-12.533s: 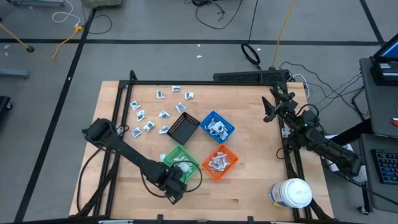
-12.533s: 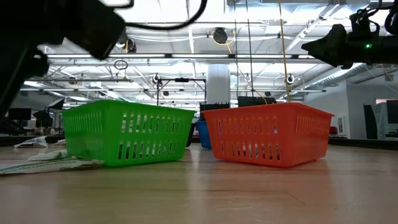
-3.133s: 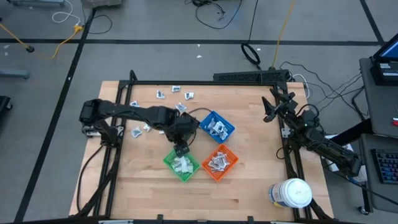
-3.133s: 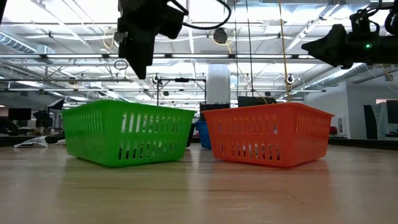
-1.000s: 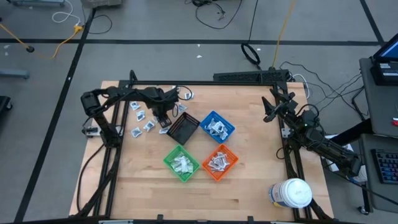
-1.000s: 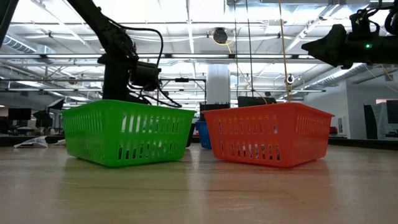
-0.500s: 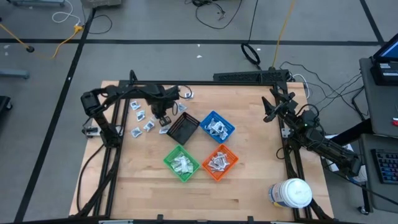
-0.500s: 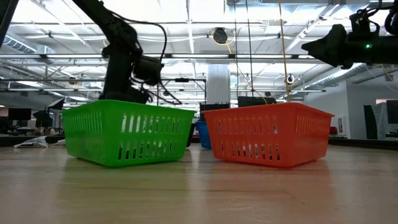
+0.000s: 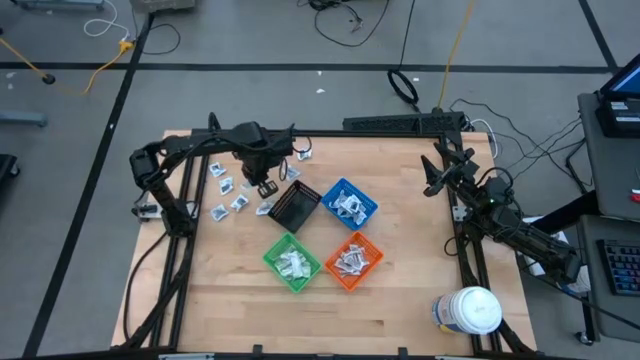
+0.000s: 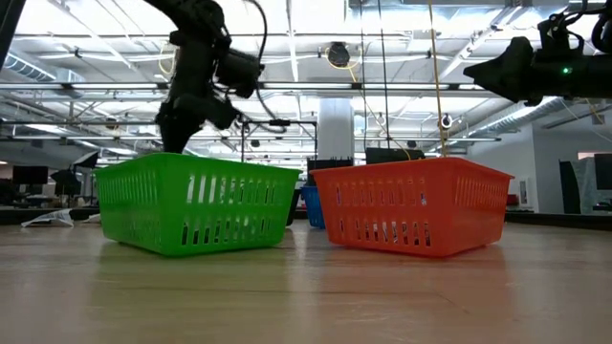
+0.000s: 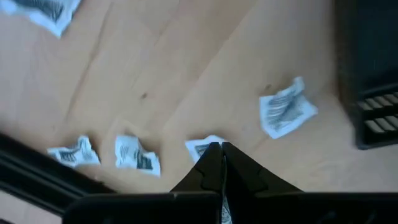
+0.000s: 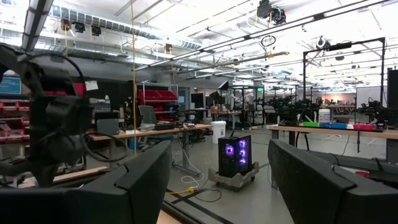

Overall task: Pick & Place First Aid Supplies
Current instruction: Put the black towelette pack into the black bin

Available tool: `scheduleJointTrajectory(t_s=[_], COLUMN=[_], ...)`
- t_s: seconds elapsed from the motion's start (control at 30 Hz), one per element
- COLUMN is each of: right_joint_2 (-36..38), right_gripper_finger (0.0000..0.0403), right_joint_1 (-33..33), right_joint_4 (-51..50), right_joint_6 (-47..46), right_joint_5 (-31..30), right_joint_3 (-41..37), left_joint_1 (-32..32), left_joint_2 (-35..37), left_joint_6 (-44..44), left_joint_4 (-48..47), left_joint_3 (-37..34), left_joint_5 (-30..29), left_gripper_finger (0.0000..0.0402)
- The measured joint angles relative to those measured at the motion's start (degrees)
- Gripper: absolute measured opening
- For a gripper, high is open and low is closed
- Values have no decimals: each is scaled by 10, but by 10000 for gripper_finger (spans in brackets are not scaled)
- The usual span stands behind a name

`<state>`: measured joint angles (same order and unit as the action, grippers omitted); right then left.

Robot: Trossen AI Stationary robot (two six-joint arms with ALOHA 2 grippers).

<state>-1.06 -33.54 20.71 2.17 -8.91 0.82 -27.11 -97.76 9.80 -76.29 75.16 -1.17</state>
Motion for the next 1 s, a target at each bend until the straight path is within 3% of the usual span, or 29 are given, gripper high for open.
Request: scheduleJointTrajectory(t_s=[0.23,0.57,1.0], right_joint_2=[0,0,0], right_gripper_finger=[263,263,263], right_joint_1=[0,0,0], right_joint_4=[0,0,0], right_joint_6=[0,0,0], right_joint_5=[0,0,0], right_joint_3=[0,0,0], left_joint_1=[71,175,167], left_joint_2=[-7,-7,-83], left_joint_6=[-19,-2,-5], left_joint_4=[39,61,155], left_joint_3=[40,42,42], left_joint_5=[-2,-2,-4], left_gripper_finger=[2,2,1])
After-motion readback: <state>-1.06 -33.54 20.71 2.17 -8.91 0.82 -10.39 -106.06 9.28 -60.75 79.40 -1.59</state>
